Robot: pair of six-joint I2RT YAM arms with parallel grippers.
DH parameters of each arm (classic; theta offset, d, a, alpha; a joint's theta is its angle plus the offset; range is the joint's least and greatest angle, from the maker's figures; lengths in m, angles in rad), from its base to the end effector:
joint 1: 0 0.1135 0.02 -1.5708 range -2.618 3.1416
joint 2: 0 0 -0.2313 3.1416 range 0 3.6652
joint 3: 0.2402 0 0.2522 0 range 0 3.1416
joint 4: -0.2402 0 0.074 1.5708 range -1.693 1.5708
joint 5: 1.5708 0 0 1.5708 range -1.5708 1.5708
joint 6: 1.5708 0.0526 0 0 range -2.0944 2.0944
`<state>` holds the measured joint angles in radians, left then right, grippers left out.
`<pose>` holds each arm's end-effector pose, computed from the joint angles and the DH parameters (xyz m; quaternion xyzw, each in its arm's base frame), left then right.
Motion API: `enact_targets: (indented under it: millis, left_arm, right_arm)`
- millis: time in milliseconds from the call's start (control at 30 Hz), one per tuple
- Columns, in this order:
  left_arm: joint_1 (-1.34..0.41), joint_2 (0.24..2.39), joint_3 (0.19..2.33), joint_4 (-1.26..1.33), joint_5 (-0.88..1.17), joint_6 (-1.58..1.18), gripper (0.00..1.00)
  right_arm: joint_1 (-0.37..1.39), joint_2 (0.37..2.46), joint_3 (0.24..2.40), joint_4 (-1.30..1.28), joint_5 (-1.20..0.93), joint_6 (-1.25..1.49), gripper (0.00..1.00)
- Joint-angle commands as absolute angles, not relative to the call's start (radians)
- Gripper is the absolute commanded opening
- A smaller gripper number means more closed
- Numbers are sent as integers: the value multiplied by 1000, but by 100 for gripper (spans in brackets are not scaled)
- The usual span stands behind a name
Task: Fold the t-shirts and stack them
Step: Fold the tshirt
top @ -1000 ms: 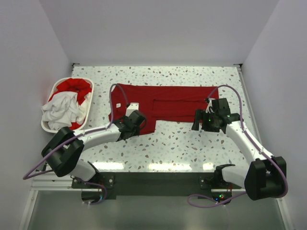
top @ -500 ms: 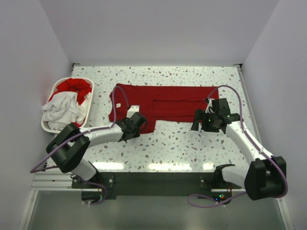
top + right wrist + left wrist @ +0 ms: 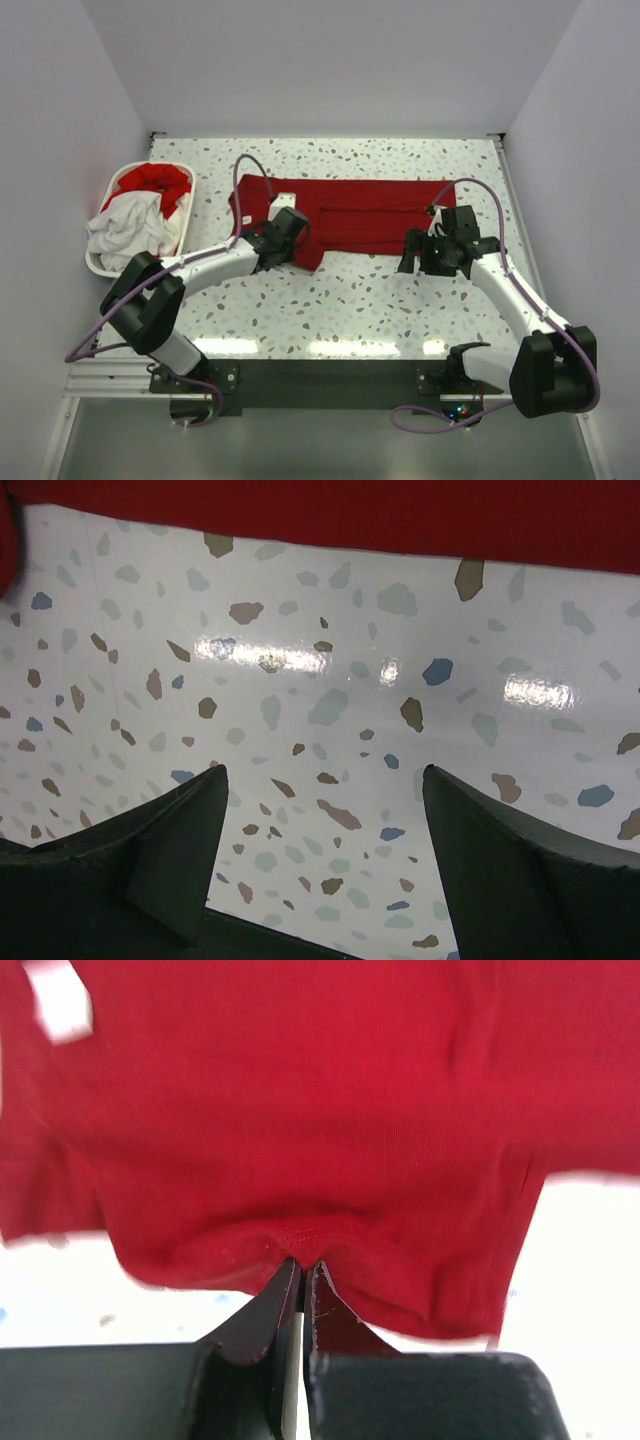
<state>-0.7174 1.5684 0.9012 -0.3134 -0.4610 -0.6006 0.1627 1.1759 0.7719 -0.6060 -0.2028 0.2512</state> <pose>0.2538 -0.1904 0.1397 -0.0120 0.9338 -0.0006 0.3577 0.2416 0.0504 0.1796 0.0143 0.9563 0.1518 0.2495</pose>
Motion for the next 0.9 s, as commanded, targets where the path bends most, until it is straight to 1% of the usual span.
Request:
enact_targets:
  millis: [0, 167, 300, 533, 633, 667, 700, 733, 767, 800, 833, 867]
  left_arm:
    - [-634, 1598, 1040, -258, -488, -482, 0]
    - [-548, 1698, 1198, -212, -472, -355, 0]
    - [-529, 1813, 1337, -163, -468, -284, 0]
    - [-502, 1957, 1471, -89, -469, -219, 0]
    - [-497, 2000, 1509, -51, -472, -193, 2]
    - [-494, 2011, 1532, -42, -472, -189, 4]
    - [-494, 2031, 1543, -40, -472, -189, 11]
    - [-492, 2042, 1552, -35, -472, -189, 11]
    - [-488, 2060, 1575, -37, -471, -189, 24]
    - [-488, 2068, 1585, -40, -466, -189, 42]
    - [-488, 2071, 1594, -43, -466, -190, 42]
    - [-486, 2066, 1607, -55, -465, -192, 67]
  right_arm:
    - [164, 1173, 775, -586, -221, 244, 82]
    - [166, 1184, 781, -583, -224, 250, 82]
    - [166, 1201, 798, -584, -218, 256, 82]
    - [166, 1227, 831, -583, -187, 271, 81]
    - [166, 1238, 844, -577, -163, 284, 81]
    - [166, 1241, 845, -575, -153, 287, 80]
    - [164, 1247, 848, -572, -147, 297, 80]
    - [164, 1252, 851, -569, -137, 305, 80]
    - [164, 1253, 851, -563, -108, 310, 80]
    - [164, 1262, 853, -561, -92, 319, 80]
    - [166, 1266, 857, -560, -74, 324, 80]
    - [163, 1270, 862, -561, -49, 330, 80]
